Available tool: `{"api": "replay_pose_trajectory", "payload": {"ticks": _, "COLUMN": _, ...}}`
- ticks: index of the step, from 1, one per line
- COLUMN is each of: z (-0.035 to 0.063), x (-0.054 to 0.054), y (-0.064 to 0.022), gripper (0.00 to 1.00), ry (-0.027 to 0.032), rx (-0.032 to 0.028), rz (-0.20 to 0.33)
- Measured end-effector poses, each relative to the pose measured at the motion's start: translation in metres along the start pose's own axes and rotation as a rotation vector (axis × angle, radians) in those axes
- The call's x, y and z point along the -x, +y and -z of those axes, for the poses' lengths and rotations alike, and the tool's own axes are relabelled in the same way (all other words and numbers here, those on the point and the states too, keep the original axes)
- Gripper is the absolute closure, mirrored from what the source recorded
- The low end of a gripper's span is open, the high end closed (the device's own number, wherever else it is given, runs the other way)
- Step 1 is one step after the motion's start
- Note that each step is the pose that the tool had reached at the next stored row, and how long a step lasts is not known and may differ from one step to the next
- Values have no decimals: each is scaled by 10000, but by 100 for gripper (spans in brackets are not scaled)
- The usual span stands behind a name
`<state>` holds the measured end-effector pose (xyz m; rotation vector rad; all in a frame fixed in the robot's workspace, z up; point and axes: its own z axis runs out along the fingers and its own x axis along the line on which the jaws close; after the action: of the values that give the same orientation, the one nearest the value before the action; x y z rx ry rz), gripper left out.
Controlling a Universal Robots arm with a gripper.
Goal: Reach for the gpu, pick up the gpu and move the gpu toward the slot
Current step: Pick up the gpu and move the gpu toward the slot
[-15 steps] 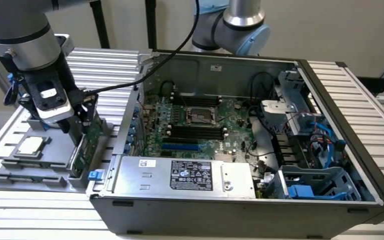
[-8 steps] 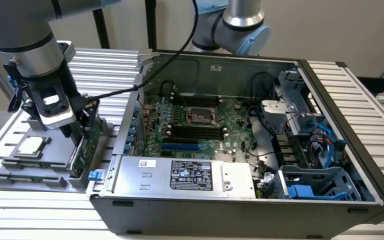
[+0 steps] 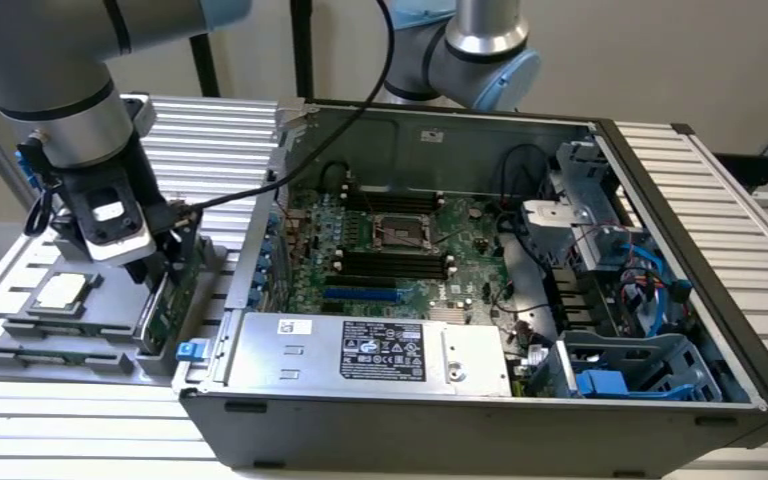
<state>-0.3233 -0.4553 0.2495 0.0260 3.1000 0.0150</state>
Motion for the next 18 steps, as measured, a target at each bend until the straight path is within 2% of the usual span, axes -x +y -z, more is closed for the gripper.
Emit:
{"api": "replay_pose_trajectory", "payload": {"ticks": 6, "z": -68, "x": 17, "y": 0, "gripper": 52, "ry": -14, "rx": -136, "rz": -91}}
{"api": "replay_pose_trajectory", "payload": {"ticks": 18, "z": -88, "x": 40, "y": 0, "gripper": 52, "ry": -15, "rx": -179, "rz": -341}}
